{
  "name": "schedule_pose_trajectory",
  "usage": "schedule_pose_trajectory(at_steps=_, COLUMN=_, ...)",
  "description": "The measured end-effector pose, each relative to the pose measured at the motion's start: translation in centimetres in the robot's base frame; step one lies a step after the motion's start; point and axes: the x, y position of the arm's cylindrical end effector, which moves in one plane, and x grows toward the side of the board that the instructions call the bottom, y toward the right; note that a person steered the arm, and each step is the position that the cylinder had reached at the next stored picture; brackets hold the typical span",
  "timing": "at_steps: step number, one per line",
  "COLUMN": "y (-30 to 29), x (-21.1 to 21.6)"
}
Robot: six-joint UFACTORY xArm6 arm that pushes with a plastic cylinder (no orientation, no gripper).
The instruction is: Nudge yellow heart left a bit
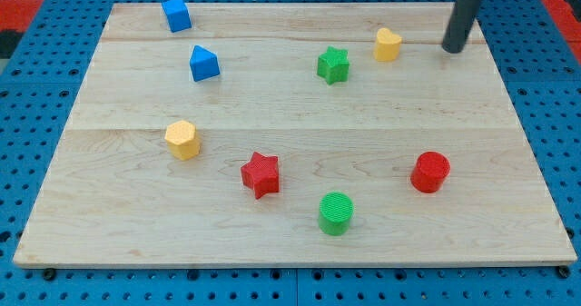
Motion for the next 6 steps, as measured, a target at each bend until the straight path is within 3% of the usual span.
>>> schedule_pose_trajectory(at_steps=1, y=0.2, x=0.8)
schedule_pose_trajectory(at_steps=3, y=-4.1, x=-2.2)
schedule_pose_trajectory(at_steps=5, y=-6.0, x=-1.3)
schedule_pose_trajectory(at_steps=6, y=-11.2, x=-1.4)
